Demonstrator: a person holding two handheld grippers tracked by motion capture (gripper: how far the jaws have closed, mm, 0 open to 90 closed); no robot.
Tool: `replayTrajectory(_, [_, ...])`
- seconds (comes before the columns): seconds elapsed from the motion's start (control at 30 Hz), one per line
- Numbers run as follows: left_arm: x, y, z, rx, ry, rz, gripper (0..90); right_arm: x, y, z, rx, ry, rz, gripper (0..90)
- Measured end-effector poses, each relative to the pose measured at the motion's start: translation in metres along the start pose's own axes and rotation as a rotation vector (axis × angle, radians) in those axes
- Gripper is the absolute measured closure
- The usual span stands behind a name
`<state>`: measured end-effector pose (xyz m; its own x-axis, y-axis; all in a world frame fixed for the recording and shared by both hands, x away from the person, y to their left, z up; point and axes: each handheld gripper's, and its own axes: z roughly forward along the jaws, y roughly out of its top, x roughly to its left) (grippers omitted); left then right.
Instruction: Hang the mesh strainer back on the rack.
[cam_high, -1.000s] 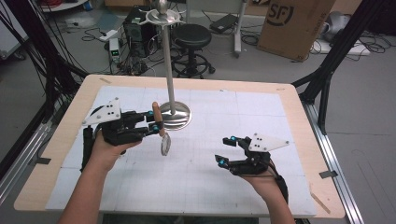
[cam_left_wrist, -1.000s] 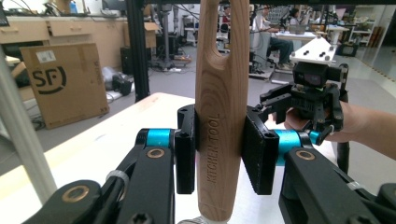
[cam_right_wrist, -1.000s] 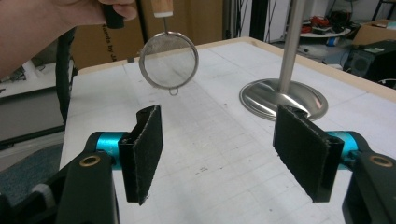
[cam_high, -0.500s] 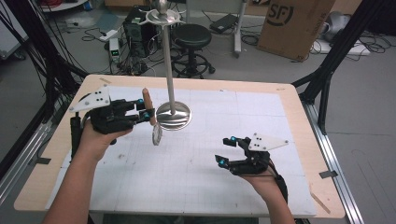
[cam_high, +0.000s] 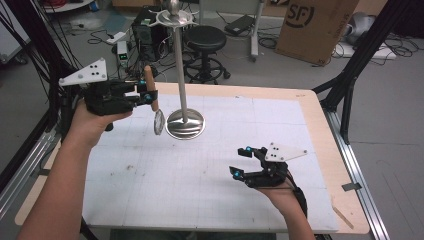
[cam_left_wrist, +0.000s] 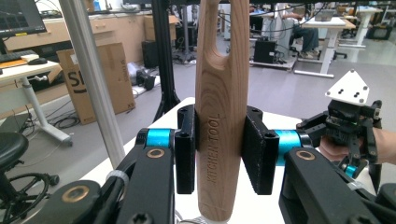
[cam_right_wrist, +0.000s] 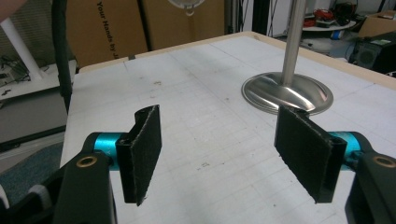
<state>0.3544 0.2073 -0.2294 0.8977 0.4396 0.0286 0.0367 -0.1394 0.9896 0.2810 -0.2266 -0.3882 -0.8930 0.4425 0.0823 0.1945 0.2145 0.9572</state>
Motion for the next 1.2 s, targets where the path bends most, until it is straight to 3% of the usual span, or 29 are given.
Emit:
replayTrajectory(0.2, [0.014,0.014,0.001,0.019,0.027,-0.001,68.5,0.0,0.0,0.0,0.0,0.006,0.006,31.0])
replayTrajectory(0.43, [0.028,0.019,0.009,0.043,0.058,-0.008,68.5,0.0,0.0,-0.001,-0.005,0.005,0.007,30.7])
replayTrajectory(0.7, [0.044,0.027,0.008,0.028,0.105,-0.027,68.5,0.001,0.0,0.0,-0.006,0.013,0.007,30.5])
replayTrajectory(0.9, [0.051,0.036,0.015,0.061,0.125,-0.013,68.5,0.0,-0.001,0.0,-0.004,0.017,0.009,30.1])
replayTrajectory(1.2, [0.061,0.048,0.016,0.037,0.176,-0.023,68.5,-0.001,-0.001,-0.001,-0.008,0.022,0.015,29.3])
